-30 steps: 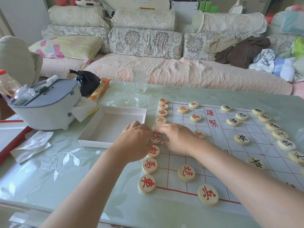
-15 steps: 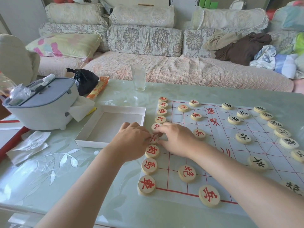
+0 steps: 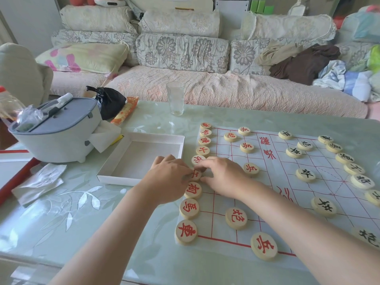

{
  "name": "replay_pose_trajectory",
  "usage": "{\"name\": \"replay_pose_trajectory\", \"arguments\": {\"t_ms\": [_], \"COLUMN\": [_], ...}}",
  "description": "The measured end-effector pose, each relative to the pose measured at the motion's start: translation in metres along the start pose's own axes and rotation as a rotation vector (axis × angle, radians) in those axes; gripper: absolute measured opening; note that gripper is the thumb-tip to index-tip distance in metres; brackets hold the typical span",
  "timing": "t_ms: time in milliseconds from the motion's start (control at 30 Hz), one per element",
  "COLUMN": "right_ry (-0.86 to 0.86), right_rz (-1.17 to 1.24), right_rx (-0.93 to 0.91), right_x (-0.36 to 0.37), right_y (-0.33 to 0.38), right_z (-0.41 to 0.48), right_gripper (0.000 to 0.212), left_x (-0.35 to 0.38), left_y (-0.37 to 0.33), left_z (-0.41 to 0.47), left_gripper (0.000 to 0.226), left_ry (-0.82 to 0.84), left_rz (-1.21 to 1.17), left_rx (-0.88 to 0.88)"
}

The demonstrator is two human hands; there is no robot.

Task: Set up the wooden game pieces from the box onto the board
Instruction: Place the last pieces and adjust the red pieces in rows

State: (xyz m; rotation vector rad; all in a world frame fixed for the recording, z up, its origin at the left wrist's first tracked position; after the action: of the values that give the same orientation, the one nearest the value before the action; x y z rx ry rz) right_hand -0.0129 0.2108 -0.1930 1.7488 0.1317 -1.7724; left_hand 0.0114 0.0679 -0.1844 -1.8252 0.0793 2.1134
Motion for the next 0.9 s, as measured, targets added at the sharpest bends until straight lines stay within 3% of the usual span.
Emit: {"name": "replay_pose_trajectory", "arguments": {"t_ms": [133,333,533,667,900], "right_ry": [0.024,-0.163,0.064,0.166,0.155], "right_rz": [0.038,0.099,-0.092,-0.201,-0.182], "right_rx": [0.001,0.115,0.000,-0.096,-0.147], "right_x": [-0.001,-0.029,-0.024,-0.022,-0.017], "right_y": [-0.004,-0.038,-0.047,-0.045,-0.053], "right_z": [0.000,0.026,0.065,0.080,0.094], "right_gripper": [0.036,0.026,0.061,0.070,0.038], "left_x": [-0.006,-0.019,-0.011,-0.003,0.005], "left_y": [-0.002,0.002,0.009,0.010,0.011], "left_z": [0.001,0.025,0.058,0.072,0.080], "left_gripper": [0.027,0.032,0.038,0.041,0.041], "left_ry": [-0.052,-0.111,-0.045,0.003,0.007], "left_rz": [0.028,-0.019,-0.095,-0.072,-0.063], "left_rx": [-0.009,-0.077,-0.116,-0.118,-0.099]}}
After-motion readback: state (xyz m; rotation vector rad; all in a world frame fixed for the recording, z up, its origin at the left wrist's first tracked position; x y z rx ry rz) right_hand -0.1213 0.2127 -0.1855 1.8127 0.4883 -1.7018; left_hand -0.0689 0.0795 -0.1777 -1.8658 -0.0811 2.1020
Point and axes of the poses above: each hand's wrist, its own z-axis towards the middle knuckle, its own x-axis out of the palm, y = z × x, the point moved 6 cm from there along z, towards the middle knuckle, and after that the axes turned 6 degrees about -x, right-handed, at the moved point
